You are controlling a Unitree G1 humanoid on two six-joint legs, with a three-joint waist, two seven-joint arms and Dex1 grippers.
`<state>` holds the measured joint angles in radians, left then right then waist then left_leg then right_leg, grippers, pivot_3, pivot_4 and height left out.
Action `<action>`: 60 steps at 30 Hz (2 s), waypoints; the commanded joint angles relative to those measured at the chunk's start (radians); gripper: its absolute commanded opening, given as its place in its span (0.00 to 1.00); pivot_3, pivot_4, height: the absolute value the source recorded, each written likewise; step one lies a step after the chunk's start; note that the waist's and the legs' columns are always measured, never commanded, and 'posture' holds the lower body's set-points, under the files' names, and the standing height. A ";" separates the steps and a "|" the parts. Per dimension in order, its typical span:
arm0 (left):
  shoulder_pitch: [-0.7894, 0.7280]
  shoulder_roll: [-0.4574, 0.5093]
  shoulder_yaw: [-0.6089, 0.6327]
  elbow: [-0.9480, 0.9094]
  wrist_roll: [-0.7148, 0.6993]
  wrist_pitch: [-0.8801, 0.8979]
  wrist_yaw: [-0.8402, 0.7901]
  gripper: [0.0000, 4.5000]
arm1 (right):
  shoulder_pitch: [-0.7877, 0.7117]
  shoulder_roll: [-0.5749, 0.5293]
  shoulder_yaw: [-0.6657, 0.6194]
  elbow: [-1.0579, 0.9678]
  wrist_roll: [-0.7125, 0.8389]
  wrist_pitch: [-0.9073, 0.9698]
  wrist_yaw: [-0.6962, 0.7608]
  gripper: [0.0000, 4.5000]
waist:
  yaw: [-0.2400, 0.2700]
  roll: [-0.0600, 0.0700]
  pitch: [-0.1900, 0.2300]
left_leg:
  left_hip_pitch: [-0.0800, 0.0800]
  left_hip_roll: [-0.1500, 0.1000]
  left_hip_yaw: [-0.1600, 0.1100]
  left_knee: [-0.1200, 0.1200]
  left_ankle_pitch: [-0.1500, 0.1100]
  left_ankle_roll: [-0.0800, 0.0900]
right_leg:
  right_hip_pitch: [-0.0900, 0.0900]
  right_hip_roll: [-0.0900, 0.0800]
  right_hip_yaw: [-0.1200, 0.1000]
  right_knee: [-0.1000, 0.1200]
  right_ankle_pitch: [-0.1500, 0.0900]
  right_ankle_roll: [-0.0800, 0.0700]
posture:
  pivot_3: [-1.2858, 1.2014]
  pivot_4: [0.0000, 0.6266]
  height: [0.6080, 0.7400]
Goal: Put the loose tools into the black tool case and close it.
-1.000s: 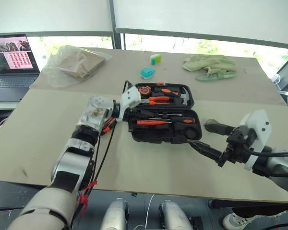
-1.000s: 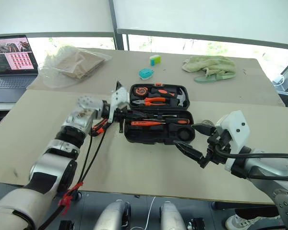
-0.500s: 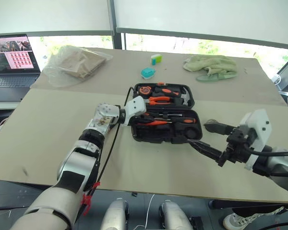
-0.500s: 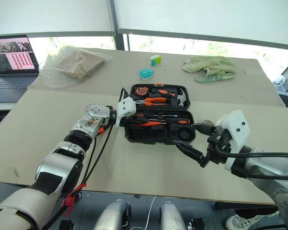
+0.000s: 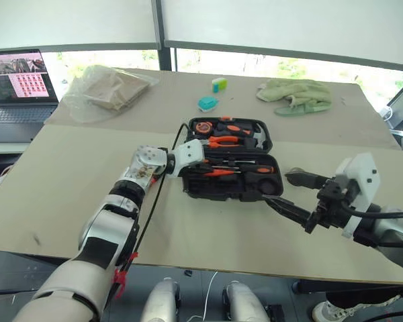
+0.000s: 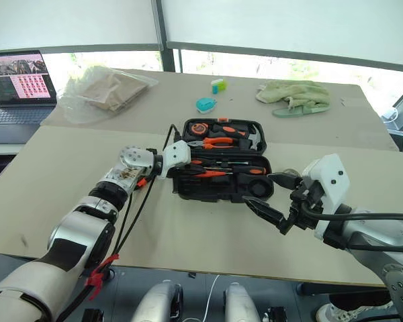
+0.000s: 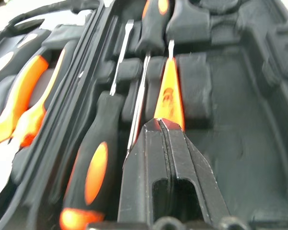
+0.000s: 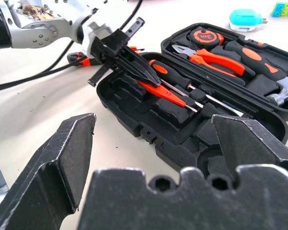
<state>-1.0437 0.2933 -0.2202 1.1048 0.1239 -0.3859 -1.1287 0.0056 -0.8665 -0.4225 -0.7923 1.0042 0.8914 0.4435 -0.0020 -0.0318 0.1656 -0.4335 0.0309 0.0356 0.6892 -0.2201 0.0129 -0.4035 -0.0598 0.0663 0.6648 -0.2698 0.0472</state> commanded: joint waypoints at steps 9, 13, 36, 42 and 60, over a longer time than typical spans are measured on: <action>0.022 0.038 -0.033 0.044 0.056 -0.029 0.022 0.01 | -0.024 0.007 -0.009 0.002 0.020 -0.022 -0.016 1.00 | -0.003 0.000 -0.001 | 0.002 0.000 0.000 0.000 0.000 0.000 | 0.002 0.000 0.000 0.000 0.000 0.000 | 0.52 0.24 1.00; 0.024 0.042 -0.033 0.040 0.053 -0.031 0.021 0.01 | -0.026 0.013 -0.006 0.006 0.020 -0.022 -0.020 1.00 | -0.005 0.000 -0.001 | 0.003 0.000 0.000 0.000 0.000 0.000 | 0.002 0.000 0.000 0.000 0.000 0.000 | 0.52 0.24 1.00; -0.036 -0.042 0.062 -0.087 -0.082 0.063 -0.068 0.01 | -0.013 0.020 -0.005 0.009 0.007 -0.025 -0.015 1.00 | -0.001 0.000 -0.001 | -0.005 0.000 -0.001 0.004 -0.001 0.001 | -0.001 0.000 -0.001 -0.001 0.001 0.001 | 0.52 0.24 1.00; -0.021 -0.055 -0.003 -0.025 0.004 0.015 -0.008 0.01 | -0.016 0.020 -0.006 0.008 0.009 -0.024 -0.019 1.00 | -0.008 0.000 -0.001 | -0.005 0.000 -0.002 0.004 -0.001 0.001 | -0.001 0.001 -0.001 -0.001 0.001 0.001 | 0.52 0.24 1.00; -0.004 -0.029 -0.080 0.074 0.095 0.037 0.000 0.01 | -0.012 0.027 -0.006 -0.009 0.028 -0.023 -0.046 1.00 | -0.010 0.000 -0.001 | -0.001 0.000 -0.003 0.004 0.000 0.001 | 0.002 0.001 -0.001 0.000 0.001 0.001 | 0.52 0.24 1.00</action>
<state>-1.0822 0.2414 -0.2633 1.1370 0.1699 -0.3872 -1.1143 -0.0018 -0.8461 -0.4092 -0.7748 1.0089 0.8914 0.4030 -0.0115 -0.0317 0.1643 -0.4347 0.0313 0.0331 0.6934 -0.2205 0.0139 -0.4014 -0.0592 0.0654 0.6644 -0.2686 0.0484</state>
